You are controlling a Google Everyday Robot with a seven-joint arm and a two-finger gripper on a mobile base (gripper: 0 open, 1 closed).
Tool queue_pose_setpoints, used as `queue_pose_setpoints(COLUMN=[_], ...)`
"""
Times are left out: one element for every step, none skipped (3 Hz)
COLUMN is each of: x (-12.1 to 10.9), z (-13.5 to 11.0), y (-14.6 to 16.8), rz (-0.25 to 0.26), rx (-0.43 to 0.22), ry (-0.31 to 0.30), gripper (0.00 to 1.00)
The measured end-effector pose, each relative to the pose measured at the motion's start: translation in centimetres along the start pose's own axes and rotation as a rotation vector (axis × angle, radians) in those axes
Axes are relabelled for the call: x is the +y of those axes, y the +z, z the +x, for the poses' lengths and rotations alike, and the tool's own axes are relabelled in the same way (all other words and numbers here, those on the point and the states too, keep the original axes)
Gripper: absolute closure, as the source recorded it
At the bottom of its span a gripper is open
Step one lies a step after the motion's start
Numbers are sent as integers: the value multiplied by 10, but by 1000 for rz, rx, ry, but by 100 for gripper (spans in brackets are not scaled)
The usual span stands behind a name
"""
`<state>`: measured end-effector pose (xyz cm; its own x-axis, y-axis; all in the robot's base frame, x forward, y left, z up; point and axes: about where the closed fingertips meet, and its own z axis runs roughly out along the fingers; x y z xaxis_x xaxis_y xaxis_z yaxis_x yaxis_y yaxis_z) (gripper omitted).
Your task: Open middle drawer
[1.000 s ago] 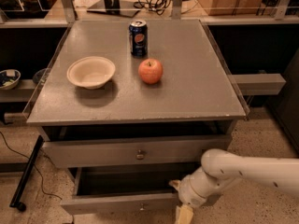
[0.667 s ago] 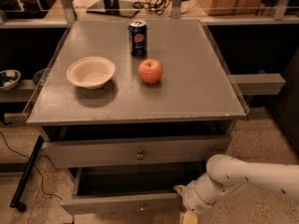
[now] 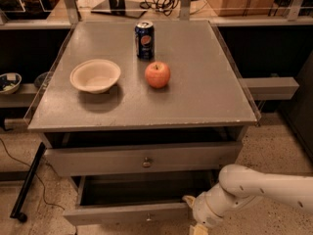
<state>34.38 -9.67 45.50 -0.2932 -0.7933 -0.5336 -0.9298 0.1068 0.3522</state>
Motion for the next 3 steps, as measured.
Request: queue_pose_setpoints(x=[-4,-6,-2], z=[-1,-1,-2], y=[-2,-2,-4], rz=[0,0,-1], rx=[0,0,-11], ry=[0,0,7], gripper=[0,0,0])
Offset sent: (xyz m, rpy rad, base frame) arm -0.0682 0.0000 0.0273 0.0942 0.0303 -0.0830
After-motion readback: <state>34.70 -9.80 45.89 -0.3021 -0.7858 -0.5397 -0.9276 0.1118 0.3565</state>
